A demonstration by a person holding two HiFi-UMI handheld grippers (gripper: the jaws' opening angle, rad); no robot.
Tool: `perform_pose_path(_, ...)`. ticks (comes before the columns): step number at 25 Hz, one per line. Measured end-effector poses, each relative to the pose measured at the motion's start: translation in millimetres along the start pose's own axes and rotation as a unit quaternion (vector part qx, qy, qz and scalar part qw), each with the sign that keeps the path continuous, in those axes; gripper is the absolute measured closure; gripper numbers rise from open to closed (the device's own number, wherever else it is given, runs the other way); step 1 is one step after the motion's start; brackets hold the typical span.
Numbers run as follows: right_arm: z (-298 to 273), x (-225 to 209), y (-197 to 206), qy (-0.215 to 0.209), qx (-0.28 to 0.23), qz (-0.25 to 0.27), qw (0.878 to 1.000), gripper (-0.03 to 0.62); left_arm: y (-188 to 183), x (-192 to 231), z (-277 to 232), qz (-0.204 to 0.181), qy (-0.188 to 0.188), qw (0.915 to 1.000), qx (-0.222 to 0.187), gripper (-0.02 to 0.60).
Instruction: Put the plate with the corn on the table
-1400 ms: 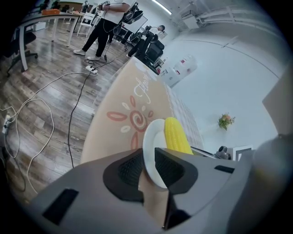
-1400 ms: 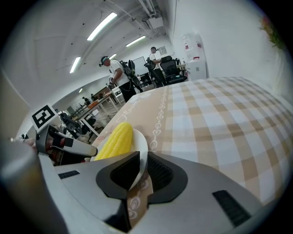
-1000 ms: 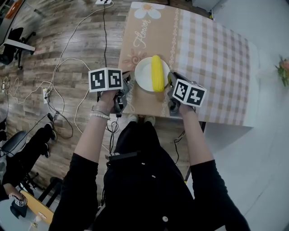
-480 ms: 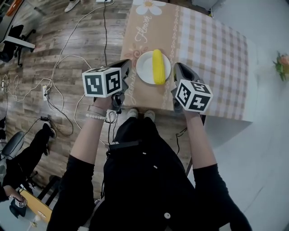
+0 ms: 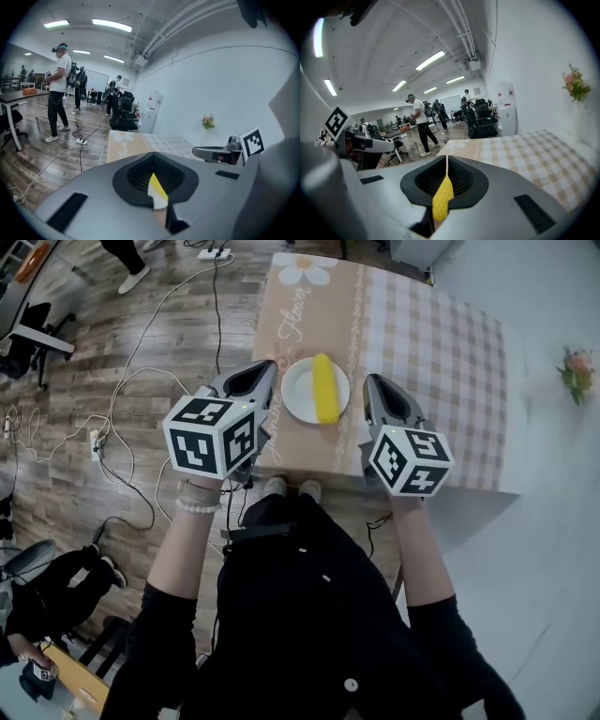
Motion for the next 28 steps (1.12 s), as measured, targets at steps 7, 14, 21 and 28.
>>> perform_pose_path(7,31.1,13.1,-29.3,-0.01,-0.044,0.017,0.999,0.547,-25.5,-26.0,28.4,-0.034,0.01,0.9985,-0.042,0.568)
perform_pose_path(14,57.5,24.5,-66.7,-0.017,-0.081,0.04,0.996,0.548,-59.2,-41.0,54.1,-0.056,0.017,0.9949,-0.082,0.568)
perform_pose_path(21,79.1,37.6,-67.3,-0.016,-0.113,0.065,0.991,0.549,-60.0,-50.9,77.8,-0.066,0.016,0.9902,-0.122,0.568)
perform_pose_path(28,88.4,49.6,-74.6,-0.007,-0.123,0.11,0.986,0.549,-58.1,-59.9,90.2,-0.072,0.017,0.9895,-0.124,0.568)
Point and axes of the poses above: the fingertips, and each gripper's own axes: z backward along the fingers, x to its left, y out of its underside, the point moved 6 cm from there along z, backward along the fingers, and after that the axes turned 4 degrees about x, right-handed, at the moved point
